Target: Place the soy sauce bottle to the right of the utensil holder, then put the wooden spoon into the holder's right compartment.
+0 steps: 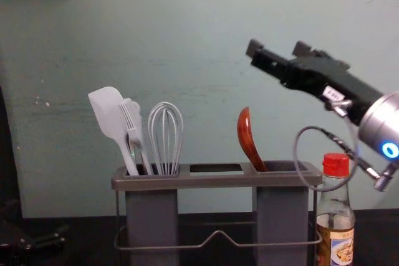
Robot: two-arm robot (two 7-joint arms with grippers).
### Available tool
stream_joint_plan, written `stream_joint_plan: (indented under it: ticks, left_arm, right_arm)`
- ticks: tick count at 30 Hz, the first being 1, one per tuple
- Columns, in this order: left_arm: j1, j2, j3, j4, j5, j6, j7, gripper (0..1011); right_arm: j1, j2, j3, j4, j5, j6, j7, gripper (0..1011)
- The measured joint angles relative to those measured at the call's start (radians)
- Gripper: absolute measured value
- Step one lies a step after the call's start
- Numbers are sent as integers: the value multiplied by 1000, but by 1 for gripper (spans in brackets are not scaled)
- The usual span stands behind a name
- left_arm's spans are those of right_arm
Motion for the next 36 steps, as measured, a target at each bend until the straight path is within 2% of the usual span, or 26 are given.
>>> stream_joint_plan:
  ticks: [7, 12, 15, 18, 23, 27, 30, 31, 32, 34, 36]
  left_arm:
    - [0, 0, 0, 0, 0, 0, 0, 1005]
    - [0, 0, 0, 0, 0, 0, 0, 1005]
    - [0, 0, 0, 0, 0, 0, 0, 1005]
    - [0, 0, 0, 0, 0, 0, 0, 1005]
    - [0, 0, 0, 0, 0, 0, 0, 1005]
    - [0, 0, 0, 0, 0, 0, 0, 1005]
    - [0, 0, 0, 0, 0, 0, 0, 1005]
    - [0, 0, 0, 0, 0, 0, 0, 1005]
    - [0, 0, 0, 0, 0, 0, 0, 1005]
    - [0, 0, 0, 0, 0, 0, 0, 1005]
    - [0, 0, 0, 0, 0, 0, 0, 1005]
  right_arm:
    - [-67, 44, 40, -107, 12, -12, -8, 1003]
    - [-110, 76, 92, -159, 35, -26, -11, 1002]
    - [-123, 88, 117, -170, 46, -29, -16, 1002]
    - [-139, 102, 157, -178, 62, -32, -23, 1002]
    - [-152, 112, 196, -172, 69, -33, -34, 1003]
    - [-160, 117, 211, -153, 40, -31, -57, 1002]
    - [-167, 118, 218, -136, -18, 7, -109, 1003]
    - [-169, 119, 218, -134, -39, 26, -127, 1003]
    - [-172, 122, 215, -131, -81, 73, -163, 1003]
    - [-177, 124, 208, -130, -130, 144, -208, 1003]
    - [-180, 124, 206, -129, -156, 193, -233, 1002]
